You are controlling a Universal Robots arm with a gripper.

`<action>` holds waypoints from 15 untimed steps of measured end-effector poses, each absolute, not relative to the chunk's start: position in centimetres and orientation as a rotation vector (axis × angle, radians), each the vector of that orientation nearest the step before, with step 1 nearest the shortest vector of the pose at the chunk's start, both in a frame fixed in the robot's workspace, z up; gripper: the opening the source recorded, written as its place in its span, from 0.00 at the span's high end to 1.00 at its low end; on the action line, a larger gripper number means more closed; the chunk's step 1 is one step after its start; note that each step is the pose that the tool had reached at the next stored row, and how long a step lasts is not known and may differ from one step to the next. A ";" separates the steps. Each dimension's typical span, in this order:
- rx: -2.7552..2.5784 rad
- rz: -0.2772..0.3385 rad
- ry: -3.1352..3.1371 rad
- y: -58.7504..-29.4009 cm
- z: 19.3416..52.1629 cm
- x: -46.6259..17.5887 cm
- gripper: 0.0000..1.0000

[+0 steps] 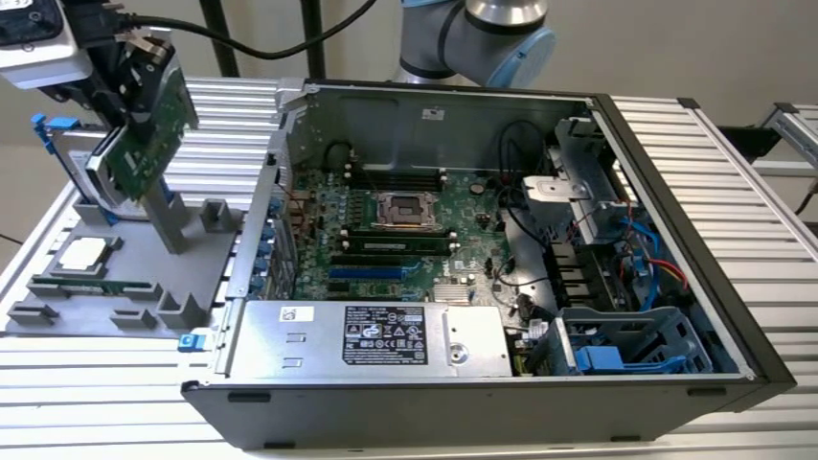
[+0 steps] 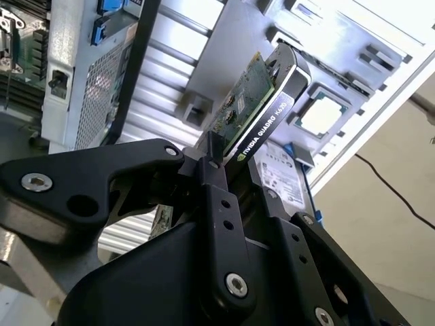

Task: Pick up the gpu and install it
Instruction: 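Pick up the gpu and move the gpu toward the slot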

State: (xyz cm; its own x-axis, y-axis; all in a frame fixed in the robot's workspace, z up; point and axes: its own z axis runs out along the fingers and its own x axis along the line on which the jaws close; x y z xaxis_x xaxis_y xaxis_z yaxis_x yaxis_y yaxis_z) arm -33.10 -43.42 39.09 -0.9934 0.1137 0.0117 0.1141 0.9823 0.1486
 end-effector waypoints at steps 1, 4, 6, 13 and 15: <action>-0.180 -0.234 -3.124 -43.4 39.2 -33.1 1.00; -0.180 -0.235 -3.124 -43.4 39.3 -33.1 1.00; -0.180 -0.235 -3.124 -43.4 39.5 -33.1 1.00; -0.180 -0.235 -3.124 -43.4 39.9 -33.1 1.00; -0.180 -0.235 -3.124 -43.4 40.0 -33.1 1.00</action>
State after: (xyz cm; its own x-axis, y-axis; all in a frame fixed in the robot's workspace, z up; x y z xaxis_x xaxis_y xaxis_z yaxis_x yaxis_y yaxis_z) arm -33.10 -43.42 40.02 -0.9934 0.1137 0.0118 0.1142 0.9822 0.1490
